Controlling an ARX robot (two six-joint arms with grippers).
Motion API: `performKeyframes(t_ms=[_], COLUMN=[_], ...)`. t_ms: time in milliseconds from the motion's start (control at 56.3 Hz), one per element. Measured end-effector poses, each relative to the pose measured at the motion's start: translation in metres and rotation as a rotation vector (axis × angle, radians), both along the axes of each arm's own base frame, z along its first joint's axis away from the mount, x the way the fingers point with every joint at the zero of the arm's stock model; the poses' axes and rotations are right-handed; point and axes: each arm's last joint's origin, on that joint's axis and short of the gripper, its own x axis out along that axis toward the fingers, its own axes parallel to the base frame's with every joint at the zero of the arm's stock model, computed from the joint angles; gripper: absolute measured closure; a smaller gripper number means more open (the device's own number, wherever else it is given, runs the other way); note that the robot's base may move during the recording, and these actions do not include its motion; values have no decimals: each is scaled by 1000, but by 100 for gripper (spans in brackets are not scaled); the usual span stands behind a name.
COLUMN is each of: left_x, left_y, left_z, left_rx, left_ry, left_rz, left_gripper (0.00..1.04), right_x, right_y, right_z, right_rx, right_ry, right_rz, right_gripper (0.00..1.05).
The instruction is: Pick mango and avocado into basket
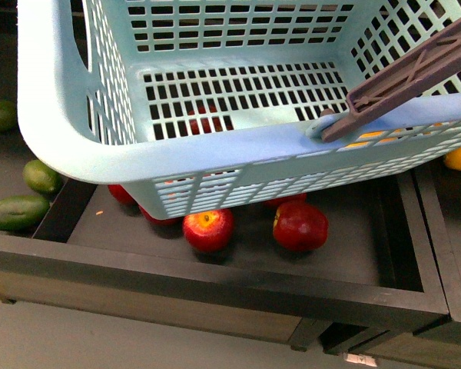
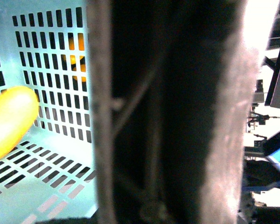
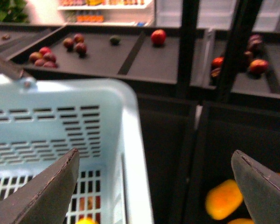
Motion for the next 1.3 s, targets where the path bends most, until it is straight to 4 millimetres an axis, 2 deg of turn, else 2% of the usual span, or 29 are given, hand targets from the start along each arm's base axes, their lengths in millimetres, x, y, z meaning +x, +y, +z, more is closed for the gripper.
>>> performKeyframes(t_ms=[71,231,337,444,550,781,1207,1242,1296], left_x=[0,0,0,0,0,0,0,0,0], left_y=[0,0,0,0,0,0,0,0,0], left_z=[0,0,0,0,0,0,0,0,0], left_rx=[-2,-4,-5,-4,-5,-4,-4,-4,-2], left_ry=[2,4,5,4,5,3,3,3,2], left_rz=[-2,-8,-9,-9,-9,-7,-6,-6,-5], left_gripper=[92,92,92,92,92,92,92,92,92], right_x=[-15,-44,-52,-64,-85,-118,-149,-151,-152], right_y=[-15,-45,-53,-41,-19,6,24,28,32], right_z=[9,18,20,8,-21,-56,-82,-84,-84], right_rx=[18,44,48,5,-9,-18,-23,-24,-23], right_ry=[-27,-44,-58,-80,-63,-55,-59,-58,-63], right_rz=[-63,-200,-224,-132,-113,-115,-134,-126,-103], right_gripper=[9,9,11,28,52,103,103,99,87])
